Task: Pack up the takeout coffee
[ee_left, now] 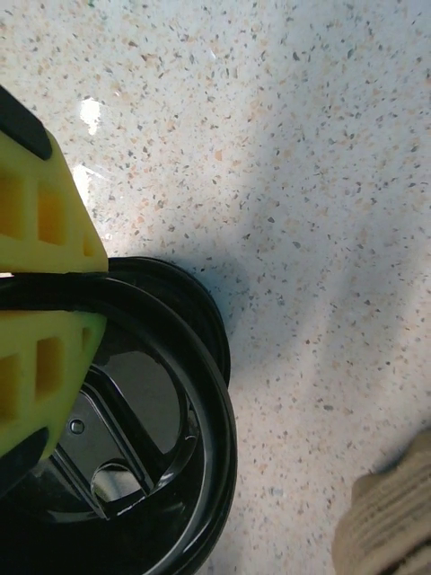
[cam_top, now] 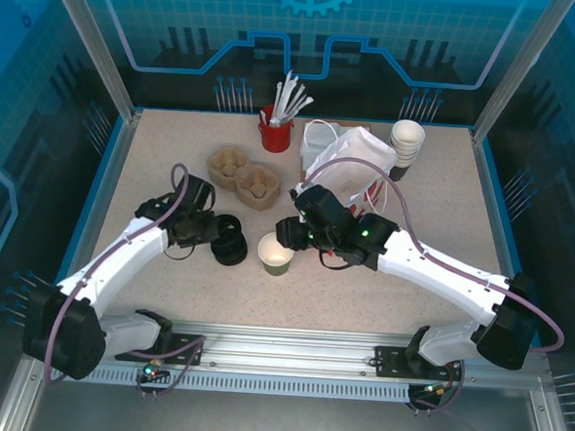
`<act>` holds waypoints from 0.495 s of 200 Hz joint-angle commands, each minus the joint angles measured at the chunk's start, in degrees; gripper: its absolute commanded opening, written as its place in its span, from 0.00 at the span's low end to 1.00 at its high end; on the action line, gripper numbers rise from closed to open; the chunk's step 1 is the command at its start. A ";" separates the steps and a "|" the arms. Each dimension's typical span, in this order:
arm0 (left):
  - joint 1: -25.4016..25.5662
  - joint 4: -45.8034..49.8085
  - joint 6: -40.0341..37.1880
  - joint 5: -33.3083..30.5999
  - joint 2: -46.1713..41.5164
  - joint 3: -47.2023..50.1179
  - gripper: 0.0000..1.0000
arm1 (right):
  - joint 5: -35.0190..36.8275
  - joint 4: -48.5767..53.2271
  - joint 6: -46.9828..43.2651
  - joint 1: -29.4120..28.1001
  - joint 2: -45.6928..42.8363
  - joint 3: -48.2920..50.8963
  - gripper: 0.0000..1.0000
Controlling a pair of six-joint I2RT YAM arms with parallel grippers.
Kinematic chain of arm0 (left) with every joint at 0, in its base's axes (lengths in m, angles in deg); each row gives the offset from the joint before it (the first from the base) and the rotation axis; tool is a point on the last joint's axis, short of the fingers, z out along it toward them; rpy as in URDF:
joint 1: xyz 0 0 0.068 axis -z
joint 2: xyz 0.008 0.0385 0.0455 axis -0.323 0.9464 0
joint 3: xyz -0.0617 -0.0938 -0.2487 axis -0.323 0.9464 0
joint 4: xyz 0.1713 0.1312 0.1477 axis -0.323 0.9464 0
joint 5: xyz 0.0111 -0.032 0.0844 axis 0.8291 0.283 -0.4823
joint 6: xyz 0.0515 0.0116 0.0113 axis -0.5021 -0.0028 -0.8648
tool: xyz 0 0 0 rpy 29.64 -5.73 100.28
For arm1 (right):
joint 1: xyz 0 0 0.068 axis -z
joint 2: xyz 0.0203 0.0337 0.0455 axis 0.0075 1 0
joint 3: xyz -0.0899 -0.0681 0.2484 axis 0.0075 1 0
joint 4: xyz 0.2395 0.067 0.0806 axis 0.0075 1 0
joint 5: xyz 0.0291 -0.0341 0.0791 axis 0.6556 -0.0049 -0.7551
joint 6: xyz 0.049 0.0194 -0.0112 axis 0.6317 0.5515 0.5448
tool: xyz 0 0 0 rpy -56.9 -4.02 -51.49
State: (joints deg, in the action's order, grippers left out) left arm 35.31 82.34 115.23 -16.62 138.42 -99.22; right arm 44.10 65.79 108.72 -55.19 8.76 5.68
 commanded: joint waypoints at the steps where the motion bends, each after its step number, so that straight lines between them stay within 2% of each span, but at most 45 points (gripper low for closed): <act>1: 1.04 5.94 -1.03 -1.17 -2.79 -4.47 0.12 | -3.16 0.19 1.63 0.69 -0.74 -2.92 0.38; 51: 5.32 13.44 -1.25 -2.39 -5.51 -12.94 0.11 | -7.42 2.82 3.16 0.96 1.33 -8.32 0.43; 99: 11.88 16.81 -0.92 -3.90 -5.61 -19.37 0.10 | -9.43 6.02 3.63 0.97 3.78 -14.08 0.50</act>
State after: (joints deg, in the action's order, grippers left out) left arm 44.41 94.91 115.18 -18.85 133.35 -115.15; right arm 36.48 68.50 111.64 -54.73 10.86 -4.99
